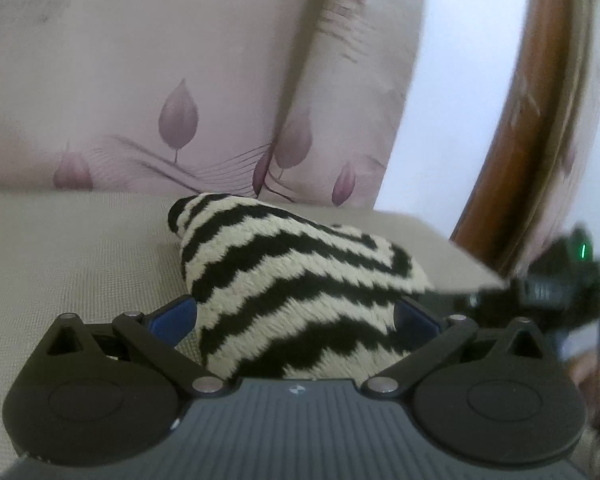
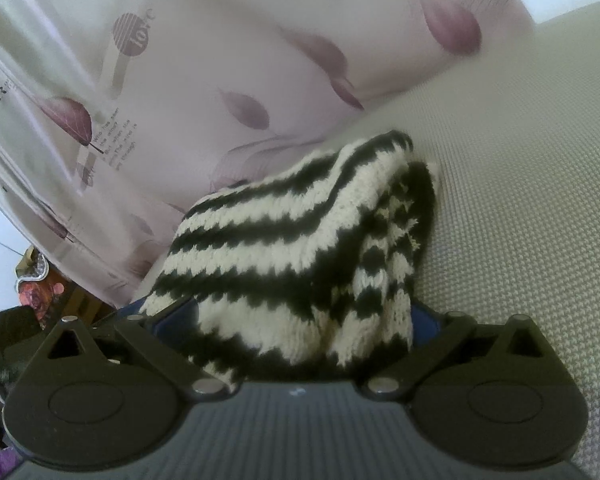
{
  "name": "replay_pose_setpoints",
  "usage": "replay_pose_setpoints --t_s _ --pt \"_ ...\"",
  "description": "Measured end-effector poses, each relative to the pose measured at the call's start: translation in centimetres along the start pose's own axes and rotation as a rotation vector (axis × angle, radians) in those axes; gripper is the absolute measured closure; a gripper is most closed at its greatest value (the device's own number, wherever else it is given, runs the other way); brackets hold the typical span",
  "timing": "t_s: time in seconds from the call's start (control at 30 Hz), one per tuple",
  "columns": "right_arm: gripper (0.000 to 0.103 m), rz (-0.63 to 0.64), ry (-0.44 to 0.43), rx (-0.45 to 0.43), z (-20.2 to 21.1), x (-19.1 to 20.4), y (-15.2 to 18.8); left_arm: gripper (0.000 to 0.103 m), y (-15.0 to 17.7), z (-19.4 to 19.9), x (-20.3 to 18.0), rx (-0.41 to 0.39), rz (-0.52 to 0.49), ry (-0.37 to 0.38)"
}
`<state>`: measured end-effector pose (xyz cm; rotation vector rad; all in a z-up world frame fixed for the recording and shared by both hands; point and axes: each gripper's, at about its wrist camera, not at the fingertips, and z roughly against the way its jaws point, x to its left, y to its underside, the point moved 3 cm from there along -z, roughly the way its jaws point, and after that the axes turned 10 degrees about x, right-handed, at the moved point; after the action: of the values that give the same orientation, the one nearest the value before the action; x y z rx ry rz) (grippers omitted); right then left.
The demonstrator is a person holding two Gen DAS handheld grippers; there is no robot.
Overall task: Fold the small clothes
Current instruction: 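Tuck the bundle's loose end under with the right gripper while the left gripper holds it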
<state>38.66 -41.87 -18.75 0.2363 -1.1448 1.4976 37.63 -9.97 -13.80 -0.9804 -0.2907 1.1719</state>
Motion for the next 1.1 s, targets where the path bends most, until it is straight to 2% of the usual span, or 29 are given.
replay_pose_setpoints --t_s 0.1,0.3,0.37,0.4,0.53,0.67,0.87,0.9,0.93,1.0,1.1 --pt "0.000 0.005 0.002 -0.004 0.1 -0.1 0.3 0.000 -0.5 -0.7 1.9 0.039 0.082 0.039" --pt "0.000 -0.002 -0.026 -0.011 0.4 -0.3 0.3 0.000 0.2 -4.2 5.0 0.184 0.250 0.290" --pt "0.000 -0.006 -0.042 -0.012 0.5 -0.4 0.3 0.000 0.6 -5.2 5.7 0.190 0.295 0.357" --pt "0.000 -0.005 -0.043 -0.011 0.5 -0.4 0.3 0.000 0.6 -5.3 5.7 0.174 0.284 0.374" --pt "0.000 0.006 -0.072 0.003 0.3 -0.2 0.4 0.002 0.3 -6.2 5.1 0.183 0.246 0.392" --pt "0.000 -0.046 -0.124 -0.029 0.3 -0.9 -0.3 0.002 -0.3 -7.1 5.1 0.192 0.240 0.413" --pt "0.000 -0.018 -0.088 -0.007 -1.2 -0.1 -1.0 0.003 -0.1 -7.3 5.0 0.182 0.234 0.408" --pt "0.004 -0.014 -0.075 -0.015 -1.2 -0.1 -1.0 0.004 0.0 -7.3 4.9 0.182 0.230 0.402" --pt "0.017 -0.013 -0.056 -0.019 -1.2 0.0 -1.0 0.004 0.0 -7.3 4.8 0.183 0.225 0.395" --pt "0.034 -0.026 -0.028 -0.027 -1.1 -0.2 -0.9 0.005 0.1 -7.3 4.6 0.185 0.219 0.383" --pt "0.035 -0.032 -0.022 -0.026 -1.1 -0.4 -0.9 0.009 0.1 -7.3 4.1 0.184 0.203 0.348"
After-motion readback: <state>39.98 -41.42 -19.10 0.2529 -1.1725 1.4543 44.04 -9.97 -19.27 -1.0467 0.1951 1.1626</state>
